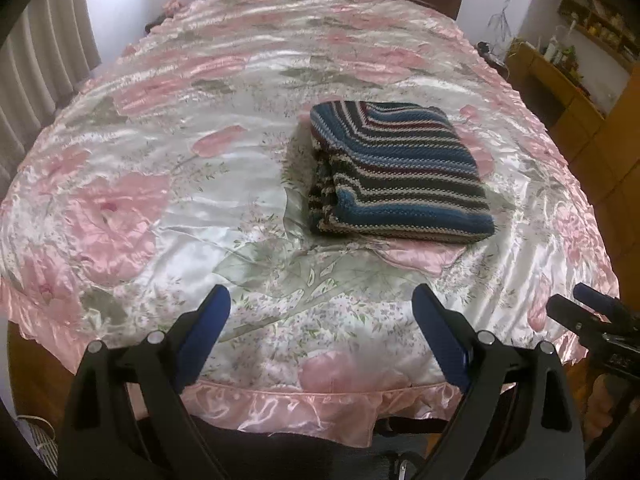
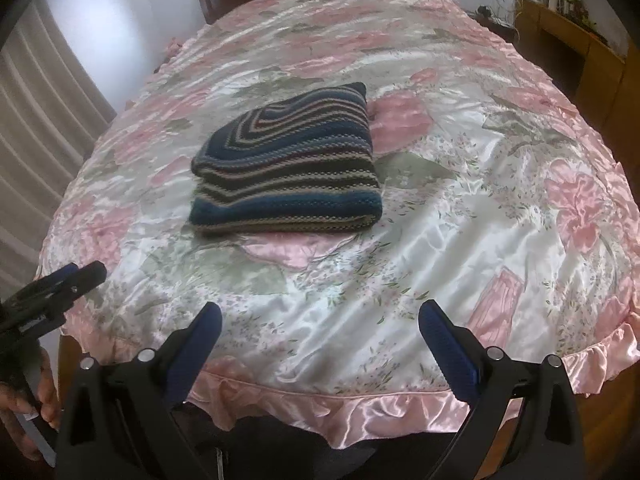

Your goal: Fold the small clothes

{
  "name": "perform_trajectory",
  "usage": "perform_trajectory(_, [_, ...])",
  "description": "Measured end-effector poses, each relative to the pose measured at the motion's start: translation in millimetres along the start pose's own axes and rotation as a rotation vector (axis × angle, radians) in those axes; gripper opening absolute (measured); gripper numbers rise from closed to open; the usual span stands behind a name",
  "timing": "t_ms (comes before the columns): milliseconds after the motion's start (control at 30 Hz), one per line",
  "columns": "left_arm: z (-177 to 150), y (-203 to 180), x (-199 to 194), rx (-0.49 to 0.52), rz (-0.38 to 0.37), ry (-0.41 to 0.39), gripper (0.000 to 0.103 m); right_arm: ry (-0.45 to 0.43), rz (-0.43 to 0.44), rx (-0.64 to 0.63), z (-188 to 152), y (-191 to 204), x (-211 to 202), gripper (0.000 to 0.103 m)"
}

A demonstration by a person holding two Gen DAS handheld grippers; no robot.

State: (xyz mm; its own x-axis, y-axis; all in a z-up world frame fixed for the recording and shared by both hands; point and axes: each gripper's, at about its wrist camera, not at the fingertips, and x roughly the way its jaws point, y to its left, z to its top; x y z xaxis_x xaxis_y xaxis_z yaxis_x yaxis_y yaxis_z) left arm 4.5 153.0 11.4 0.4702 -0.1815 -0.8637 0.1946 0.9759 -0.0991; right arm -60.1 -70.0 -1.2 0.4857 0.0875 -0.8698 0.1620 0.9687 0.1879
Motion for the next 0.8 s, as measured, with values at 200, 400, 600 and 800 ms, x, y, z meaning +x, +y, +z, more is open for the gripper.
perform_trajectory(200, [-5, -3, -19, 0.019, 0.018, -0.04, 0.092, -0.017, -0.005, -0.015, -2, 11, -11, 0.099])
perform_trajectory(400, [-6, -2, -30, 0.029, 0.036, -0.066, 0.092, -0.031, -0.018, -0.02, -2, 19, -19, 0.099])
perform_trajectory(600, [-6, -2, -32, 0.033, 0.051, -0.067, 0.092, -0.03, -0.023, -0.029, 0, 25, -21, 0.099])
perform_trajectory(800, [-6, 1, -30, 0.023, 0.061, -0.056, 0.092, -0.03, -0.029, -0.045, 2, 28, -23, 0.099])
